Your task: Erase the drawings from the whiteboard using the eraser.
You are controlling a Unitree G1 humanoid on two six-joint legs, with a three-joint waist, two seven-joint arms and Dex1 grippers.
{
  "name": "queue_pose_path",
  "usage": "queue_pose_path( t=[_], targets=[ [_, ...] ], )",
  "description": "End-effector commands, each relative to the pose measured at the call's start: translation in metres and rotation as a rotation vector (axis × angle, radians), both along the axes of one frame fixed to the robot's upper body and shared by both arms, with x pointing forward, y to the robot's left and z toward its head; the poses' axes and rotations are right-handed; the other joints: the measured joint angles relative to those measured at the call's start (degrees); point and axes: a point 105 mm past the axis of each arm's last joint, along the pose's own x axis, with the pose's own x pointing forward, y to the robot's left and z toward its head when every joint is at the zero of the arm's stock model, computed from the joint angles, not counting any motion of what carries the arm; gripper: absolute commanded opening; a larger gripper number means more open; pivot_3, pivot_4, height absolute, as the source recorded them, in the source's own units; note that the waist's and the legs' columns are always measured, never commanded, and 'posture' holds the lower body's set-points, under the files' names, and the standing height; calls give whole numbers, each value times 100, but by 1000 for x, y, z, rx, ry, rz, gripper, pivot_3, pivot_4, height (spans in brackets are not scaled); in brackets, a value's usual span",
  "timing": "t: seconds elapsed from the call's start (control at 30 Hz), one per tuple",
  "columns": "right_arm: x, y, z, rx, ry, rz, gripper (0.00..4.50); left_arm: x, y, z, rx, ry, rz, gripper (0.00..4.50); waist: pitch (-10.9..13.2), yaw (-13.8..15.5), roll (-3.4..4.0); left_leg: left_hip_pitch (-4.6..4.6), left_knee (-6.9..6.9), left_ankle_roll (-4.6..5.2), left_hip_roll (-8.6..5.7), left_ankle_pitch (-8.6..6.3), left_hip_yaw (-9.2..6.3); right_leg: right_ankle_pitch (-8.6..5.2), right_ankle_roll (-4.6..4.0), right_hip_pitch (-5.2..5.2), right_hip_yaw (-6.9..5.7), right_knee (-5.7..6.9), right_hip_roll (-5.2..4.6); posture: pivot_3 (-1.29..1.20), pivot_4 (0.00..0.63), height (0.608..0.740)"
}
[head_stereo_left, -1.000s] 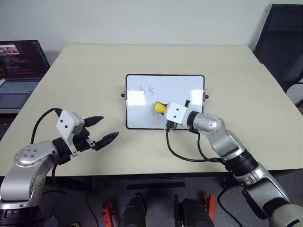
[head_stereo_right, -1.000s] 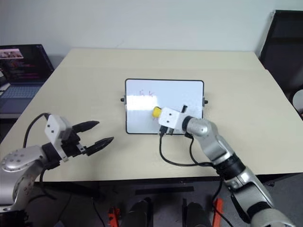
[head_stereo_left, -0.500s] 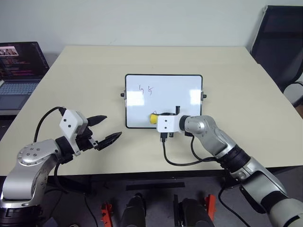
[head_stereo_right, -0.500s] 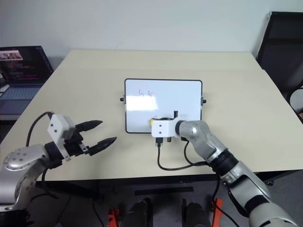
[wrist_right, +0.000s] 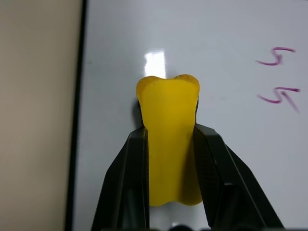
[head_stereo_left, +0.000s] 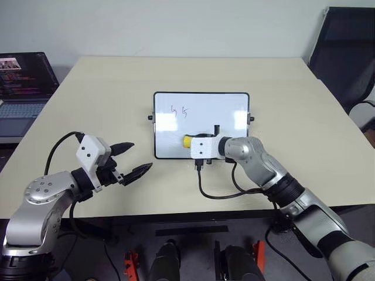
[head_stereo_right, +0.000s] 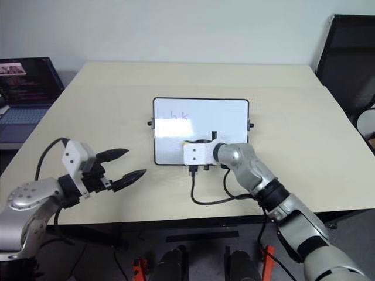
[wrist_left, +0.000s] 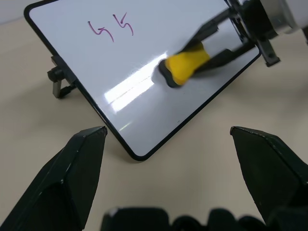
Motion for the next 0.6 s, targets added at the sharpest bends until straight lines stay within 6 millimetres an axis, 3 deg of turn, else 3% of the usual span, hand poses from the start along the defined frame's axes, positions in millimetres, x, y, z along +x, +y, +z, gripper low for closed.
queue_pose_path(
  t=[0.03,0.23,0.3,0.47,0.6],
  targets=[
    [8,-2,13,31,-20,-22,968,-1,-3,9,6,-42,-12,4500,0,3,0,0,0,0,0,0,0,0,0,-8,0,0,0,0,150,740],
    [-12,-3,-26,-107,166,44,968,0,-4,9,4,-45,-11,4500,-1,9,-1,0,-1,0,2,0,2,0,3,-7,0,-3,1,0,150,740],
    [-7,-8,-21,-93,145,18,967,0,-4,9,4,-46,-11,4500,-1,10,-1,0,-3,0,2,0,2,7,17,-7,-1,-3,1,0,150,740],
    [22,-31,14,-13,-1,-111,967,0,-3,9,3,-45,-12,4500,0,13,1,0,-1,-1,3,0,2,0,-2,-9,0,-2,1,0,150,740],
    [12,-33,-3,-96,67,-51,967,2,-3,10,3,-48,-14,4500,-7,42,-11,0,0,-4,0,-3,2,14,-3,-7,-4,-4,-8,0,150,740]
  ],
)
